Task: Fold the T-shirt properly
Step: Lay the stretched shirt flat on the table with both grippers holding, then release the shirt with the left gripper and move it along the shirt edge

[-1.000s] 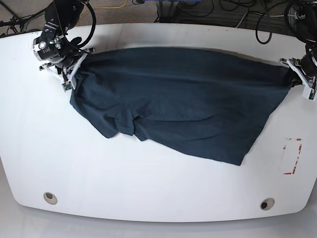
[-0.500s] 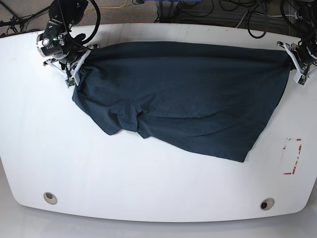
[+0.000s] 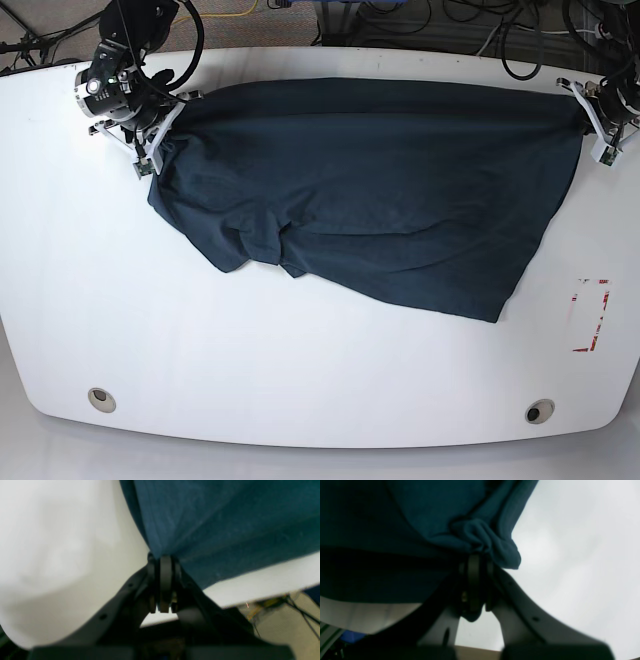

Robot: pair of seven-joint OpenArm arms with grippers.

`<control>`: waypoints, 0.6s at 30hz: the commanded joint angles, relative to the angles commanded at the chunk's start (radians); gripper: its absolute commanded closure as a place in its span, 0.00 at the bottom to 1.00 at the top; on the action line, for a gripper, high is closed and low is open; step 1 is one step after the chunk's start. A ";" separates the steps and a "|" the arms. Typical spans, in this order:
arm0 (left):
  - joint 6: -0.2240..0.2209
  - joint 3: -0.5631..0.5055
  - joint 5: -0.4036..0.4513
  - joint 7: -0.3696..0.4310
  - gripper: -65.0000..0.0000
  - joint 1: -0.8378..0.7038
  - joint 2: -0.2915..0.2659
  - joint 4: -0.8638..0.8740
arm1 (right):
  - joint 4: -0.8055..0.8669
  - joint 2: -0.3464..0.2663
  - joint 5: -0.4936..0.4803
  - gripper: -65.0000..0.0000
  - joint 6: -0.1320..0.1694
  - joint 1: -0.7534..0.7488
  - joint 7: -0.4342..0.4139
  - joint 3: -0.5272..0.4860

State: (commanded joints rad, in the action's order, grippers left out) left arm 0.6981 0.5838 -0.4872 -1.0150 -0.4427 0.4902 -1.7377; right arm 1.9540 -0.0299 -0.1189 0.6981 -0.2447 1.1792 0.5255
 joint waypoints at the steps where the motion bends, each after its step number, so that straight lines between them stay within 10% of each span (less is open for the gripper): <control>1: 0.000 0.000 0.000 -0.012 1.00 0.011 0.000 -0.003 | 0.000 0.000 0.000 1.00 0.000 0.006 0.000 0.000; 10: 0.000 -0.003 0.000 -0.028 0.98 0.021 0.000 -0.002 | 0.000 0.000 0.000 1.00 0.000 0.011 0.000 0.000; 18: 0.000 -0.003 0.000 -0.028 0.53 0.021 0.005 0.000 | 0.000 0.000 0.000 1.00 0.000 0.011 0.000 0.000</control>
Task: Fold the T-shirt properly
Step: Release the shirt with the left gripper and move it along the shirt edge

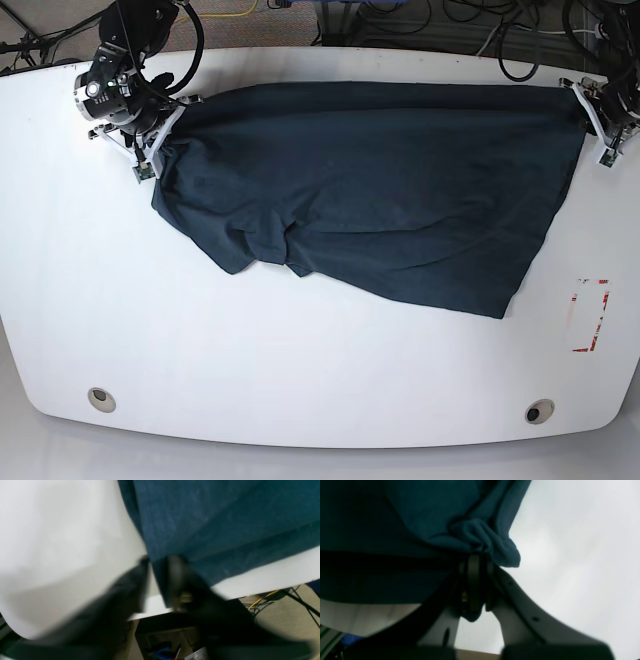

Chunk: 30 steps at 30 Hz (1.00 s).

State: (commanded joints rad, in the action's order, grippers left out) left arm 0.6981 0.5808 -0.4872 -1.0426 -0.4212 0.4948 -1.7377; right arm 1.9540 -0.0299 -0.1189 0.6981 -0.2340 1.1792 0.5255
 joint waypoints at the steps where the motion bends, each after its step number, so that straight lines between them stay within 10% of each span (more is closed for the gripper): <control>1: 0.000 0.000 -0.002 0.000 0.51 0.000 0.002 0.000 | 0.000 0.000 0.000 1.00 0.000 0.000 0.000 0.000; 14: 0.000 0.006 -0.002 -0.166 0.50 0.169 -0.003 0.006 | -0.002 0.002 -0.002 1.00 0.000 0.021 0.002 -0.002; 30: 0.000 -0.057 0.002 -0.169 0.50 0.494 -0.003 0.296 | -0.002 0.000 -0.002 1.00 0.000 0.021 0.002 -0.002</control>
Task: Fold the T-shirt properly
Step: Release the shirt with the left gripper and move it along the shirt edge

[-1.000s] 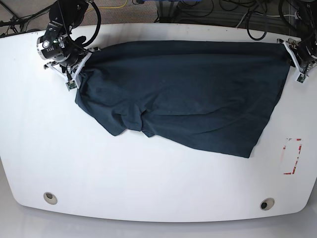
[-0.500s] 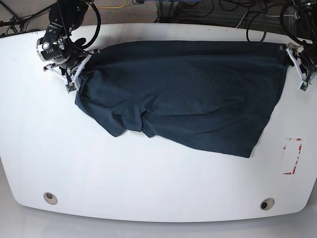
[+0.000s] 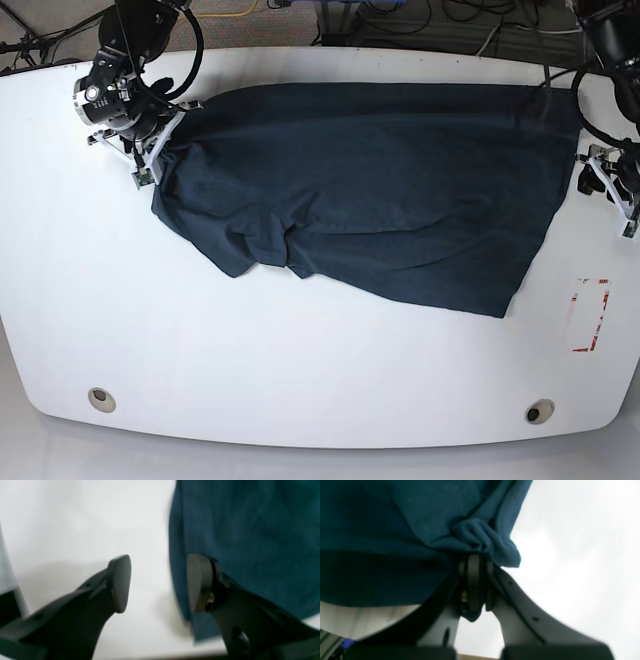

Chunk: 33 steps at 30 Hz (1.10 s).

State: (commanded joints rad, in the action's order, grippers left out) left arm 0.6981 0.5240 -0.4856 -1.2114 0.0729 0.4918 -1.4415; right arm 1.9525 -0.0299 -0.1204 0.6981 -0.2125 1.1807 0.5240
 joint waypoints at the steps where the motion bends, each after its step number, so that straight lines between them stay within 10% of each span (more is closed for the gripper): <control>1: 0.000 -0.009 0.000 0.000 0.50 0.020 0.000 0.023 | 0.000 0.000 0.000 1.00 0.000 0.000 0.000 0.000; 33: 0.000 -0.307 0.000 0.272 0.50 0.292 -0.041 0.448 | 0.002 0.003 -0.002 1.00 0.000 0.002 0.000 0.002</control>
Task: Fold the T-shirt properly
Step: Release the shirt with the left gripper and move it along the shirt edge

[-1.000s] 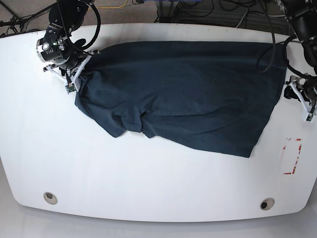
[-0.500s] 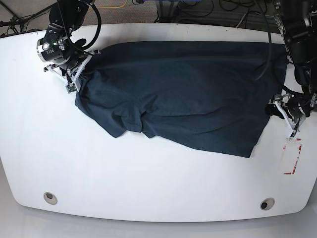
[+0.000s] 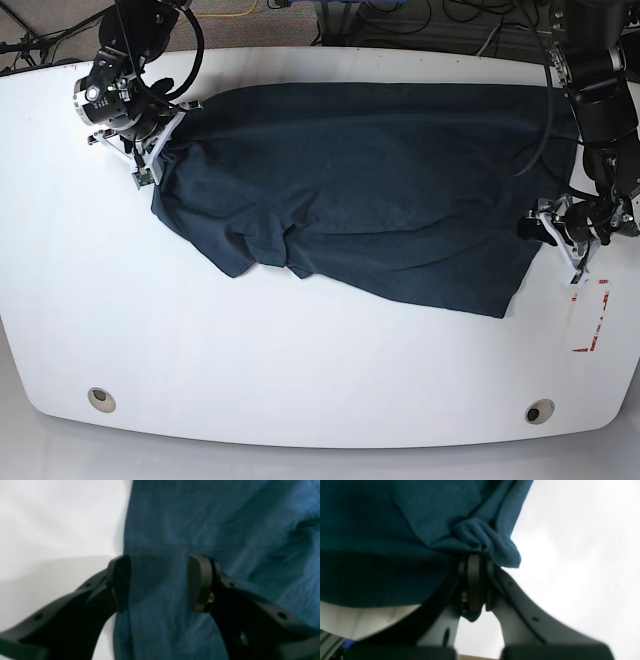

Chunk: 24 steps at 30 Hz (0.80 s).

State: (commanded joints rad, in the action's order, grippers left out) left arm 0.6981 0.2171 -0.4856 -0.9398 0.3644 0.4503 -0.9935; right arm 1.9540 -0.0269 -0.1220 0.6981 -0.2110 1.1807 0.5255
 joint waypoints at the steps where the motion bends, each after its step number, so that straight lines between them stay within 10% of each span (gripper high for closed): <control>1: 0.000 -0.006 0.000 0.005 0.50 0.000 0.000 0.006 | 0.000 0.000 0.000 1.00 0.000 0.000 0.000 0.000; 24: 0.000 -0.011 -0.002 0.012 0.50 0.002 0.044 -0.008 | 0.000 0.012 0.000 1.00 0.000 0.000 0.000 0.000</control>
State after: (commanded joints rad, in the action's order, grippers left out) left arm 0.6981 0.2064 -0.4872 -0.9275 0.3659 0.4948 -1.0012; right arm 1.9540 -0.0146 -0.1220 0.6981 -0.2110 1.1807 0.5255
